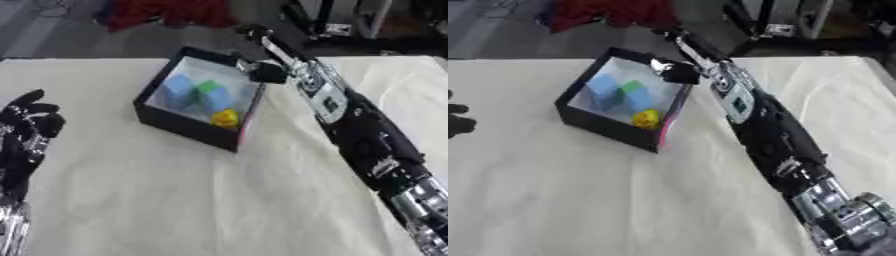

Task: Pick up objects on the table and place them in the box.

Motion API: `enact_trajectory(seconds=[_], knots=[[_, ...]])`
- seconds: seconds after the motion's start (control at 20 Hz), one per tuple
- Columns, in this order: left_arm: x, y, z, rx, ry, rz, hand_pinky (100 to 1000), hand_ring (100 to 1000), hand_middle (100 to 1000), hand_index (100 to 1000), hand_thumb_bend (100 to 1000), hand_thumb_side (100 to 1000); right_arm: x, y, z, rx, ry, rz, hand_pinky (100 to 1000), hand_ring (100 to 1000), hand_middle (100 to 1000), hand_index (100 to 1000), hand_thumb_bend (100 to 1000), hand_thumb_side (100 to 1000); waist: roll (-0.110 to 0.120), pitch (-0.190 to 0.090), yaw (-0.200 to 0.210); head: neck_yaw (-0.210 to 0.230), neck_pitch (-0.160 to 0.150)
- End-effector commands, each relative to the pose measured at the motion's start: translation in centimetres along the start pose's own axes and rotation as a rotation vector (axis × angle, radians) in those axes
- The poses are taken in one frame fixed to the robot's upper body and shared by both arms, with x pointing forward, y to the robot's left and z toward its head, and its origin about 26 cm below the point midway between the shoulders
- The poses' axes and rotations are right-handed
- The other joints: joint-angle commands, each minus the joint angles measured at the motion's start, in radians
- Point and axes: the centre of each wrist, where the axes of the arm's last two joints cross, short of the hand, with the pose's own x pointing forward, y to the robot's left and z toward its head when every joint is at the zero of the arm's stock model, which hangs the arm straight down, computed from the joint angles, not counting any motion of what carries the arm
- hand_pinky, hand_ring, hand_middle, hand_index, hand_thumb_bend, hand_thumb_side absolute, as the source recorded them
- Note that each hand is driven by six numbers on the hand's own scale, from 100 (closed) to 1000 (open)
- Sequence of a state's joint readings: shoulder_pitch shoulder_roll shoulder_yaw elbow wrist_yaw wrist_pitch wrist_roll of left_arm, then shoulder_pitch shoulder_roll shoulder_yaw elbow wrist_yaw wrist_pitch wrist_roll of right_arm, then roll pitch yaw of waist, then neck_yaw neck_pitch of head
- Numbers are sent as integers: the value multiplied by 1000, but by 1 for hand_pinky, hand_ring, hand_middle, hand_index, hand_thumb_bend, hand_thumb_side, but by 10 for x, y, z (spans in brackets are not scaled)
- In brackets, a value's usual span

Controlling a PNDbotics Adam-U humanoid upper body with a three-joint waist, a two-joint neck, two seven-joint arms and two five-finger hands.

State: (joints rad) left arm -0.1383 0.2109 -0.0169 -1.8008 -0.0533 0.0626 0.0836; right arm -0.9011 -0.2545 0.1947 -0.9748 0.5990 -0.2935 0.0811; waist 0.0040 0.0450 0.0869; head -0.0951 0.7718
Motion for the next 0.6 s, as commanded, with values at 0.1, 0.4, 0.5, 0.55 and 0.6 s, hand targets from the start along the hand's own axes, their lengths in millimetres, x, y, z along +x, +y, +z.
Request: enact_trajectory(seconds=[0.1,0.4,0.5,0.55,0.6], knots=[[5,12,1,29,-19,-39,672,592,617,843,911,663,2,-49,11,-165,-53,24,839,874,872,907,100,610,-12,-17,-23,34,-2],[-1,22,7,71,-3,-72,672,594,618,842,909,661,-21,-90,67,-355,-62,42,830,848,816,870,100,507,-40,-33,-83,83,-2],[-3,26,9,88,6,-82,671,595,619,842,910,660,-27,-100,88,-418,-47,43,830,842,797,853,100,505,-47,-35,-104,103,-2],[-4,27,11,99,11,-85,671,595,619,842,910,661,-28,-104,97,-448,-36,38,831,842,795,851,100,506,-51,-35,-117,115,-2],[-5,28,12,109,15,-88,670,595,620,842,909,661,-29,-105,105,-476,-25,28,833,842,790,843,100,520,-54,-34,-129,126,-2]])
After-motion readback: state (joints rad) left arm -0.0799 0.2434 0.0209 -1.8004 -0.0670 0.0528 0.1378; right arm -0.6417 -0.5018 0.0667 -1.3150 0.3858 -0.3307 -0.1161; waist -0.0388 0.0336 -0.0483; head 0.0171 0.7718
